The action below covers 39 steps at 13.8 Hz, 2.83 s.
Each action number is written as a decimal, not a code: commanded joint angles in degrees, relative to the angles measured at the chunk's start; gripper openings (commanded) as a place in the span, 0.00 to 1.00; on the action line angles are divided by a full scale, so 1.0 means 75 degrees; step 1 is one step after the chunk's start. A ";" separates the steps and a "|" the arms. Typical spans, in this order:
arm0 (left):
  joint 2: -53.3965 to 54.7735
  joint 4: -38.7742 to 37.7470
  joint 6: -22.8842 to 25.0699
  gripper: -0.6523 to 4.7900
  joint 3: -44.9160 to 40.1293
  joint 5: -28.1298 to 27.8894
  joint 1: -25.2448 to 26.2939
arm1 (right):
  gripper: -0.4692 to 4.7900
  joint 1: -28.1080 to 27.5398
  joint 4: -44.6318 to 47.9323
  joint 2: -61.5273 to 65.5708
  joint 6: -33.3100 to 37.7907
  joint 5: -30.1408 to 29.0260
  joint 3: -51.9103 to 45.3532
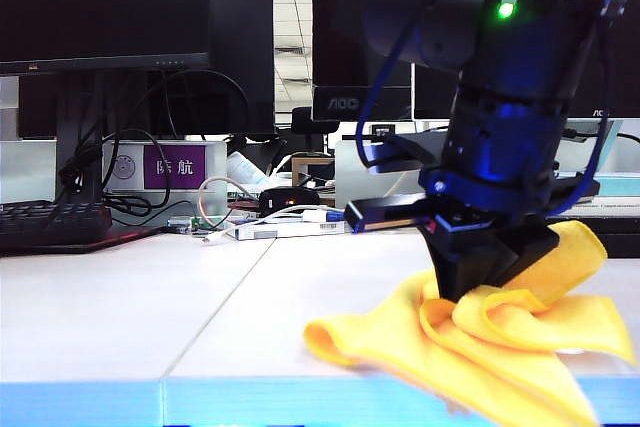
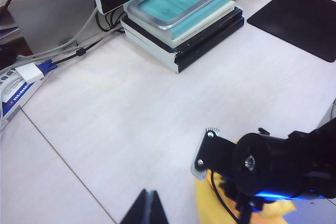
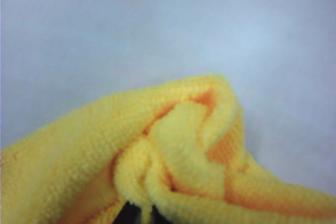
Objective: Wipe the table from back to front using the rag.
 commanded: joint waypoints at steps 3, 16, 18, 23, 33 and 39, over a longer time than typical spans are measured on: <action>-0.0038 0.0099 0.0020 0.11 0.0044 0.0032 -0.0003 | 0.09 -0.0032 0.0924 0.0236 -0.0032 0.0466 -0.0073; -0.0041 0.0061 0.0000 0.11 0.0044 0.0210 -0.0003 | 0.09 -0.1346 0.3069 0.1282 -0.0731 0.0478 -0.0067; -0.0041 0.0058 -0.0003 0.11 0.0044 0.0210 -0.0003 | 0.09 -0.1539 0.3378 0.1282 -0.0874 0.0434 -0.0067; -0.0041 0.0061 0.0000 0.11 0.0044 0.0210 -0.0003 | 0.09 -0.1749 0.3993 0.1434 -0.1457 0.0411 -0.0020; -0.0041 0.0052 -0.0035 0.11 0.0044 0.0213 -0.0003 | 0.09 -0.2095 0.4197 0.2541 -0.1760 0.0044 0.0857; -0.0041 0.0038 -0.0082 0.11 0.0041 0.0230 -0.0003 | 0.09 -0.2489 0.4243 0.3287 -0.2057 0.0035 0.2017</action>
